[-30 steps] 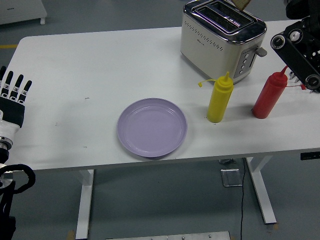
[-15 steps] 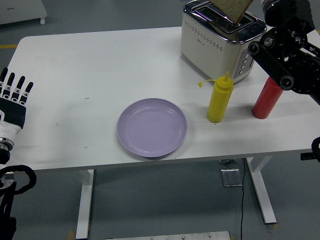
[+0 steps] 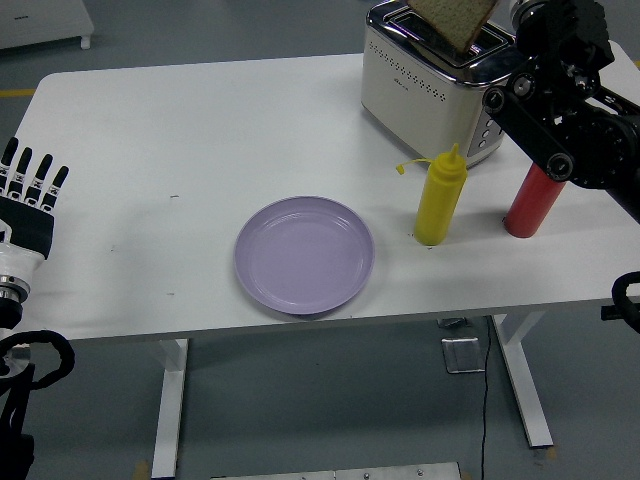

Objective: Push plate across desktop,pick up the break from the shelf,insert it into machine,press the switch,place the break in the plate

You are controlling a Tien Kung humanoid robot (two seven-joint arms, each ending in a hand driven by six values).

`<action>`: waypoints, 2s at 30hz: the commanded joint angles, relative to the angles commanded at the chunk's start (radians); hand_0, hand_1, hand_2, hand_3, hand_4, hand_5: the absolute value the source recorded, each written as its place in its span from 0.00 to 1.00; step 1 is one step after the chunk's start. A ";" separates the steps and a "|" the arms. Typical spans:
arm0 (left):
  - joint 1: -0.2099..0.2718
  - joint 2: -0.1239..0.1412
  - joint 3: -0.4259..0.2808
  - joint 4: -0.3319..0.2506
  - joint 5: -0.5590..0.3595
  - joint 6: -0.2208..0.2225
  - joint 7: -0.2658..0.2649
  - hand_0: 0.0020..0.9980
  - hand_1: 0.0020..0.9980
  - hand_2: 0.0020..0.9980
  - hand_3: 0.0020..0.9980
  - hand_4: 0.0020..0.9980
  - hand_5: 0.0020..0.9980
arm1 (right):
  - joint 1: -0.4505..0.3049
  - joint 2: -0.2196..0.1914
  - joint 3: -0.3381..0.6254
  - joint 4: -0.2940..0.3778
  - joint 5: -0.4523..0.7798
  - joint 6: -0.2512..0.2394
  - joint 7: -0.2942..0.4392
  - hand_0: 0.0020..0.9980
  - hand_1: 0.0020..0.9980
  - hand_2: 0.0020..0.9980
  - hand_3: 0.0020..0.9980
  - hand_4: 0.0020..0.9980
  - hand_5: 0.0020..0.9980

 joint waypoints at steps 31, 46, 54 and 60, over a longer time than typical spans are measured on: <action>0.004 -0.002 0.003 0.010 -0.003 0.001 -0.002 0.86 0.90 0.98 0.87 0.65 1.00 | -0.010 0.011 -0.016 -0.044 -0.025 0.096 0.087 0.93 0.91 1.00 1.00 0.84 0.30; 0.014 0.001 -0.002 0.008 -0.003 0.003 -0.004 0.86 0.90 0.98 0.87 0.65 1.00 | -0.068 -0.118 -0.014 0.071 0.126 -0.042 0.169 0.91 0.88 0.97 0.99 0.75 0.42; 0.013 0.004 -0.011 0.007 -0.001 0.004 -0.004 0.86 0.90 0.98 0.87 0.65 1.00 | -0.133 -0.271 -0.003 0.198 0.250 -0.009 0.267 0.71 0.70 0.71 0.71 0.45 0.34; 0.010 0.004 -0.014 0.006 0.000 0.003 -0.003 0.86 0.90 0.98 0.87 0.65 1.00 | -0.185 -0.389 0.017 0.270 0.242 0.074 0.331 0.64 0.63 0.63 0.59 0.35 0.32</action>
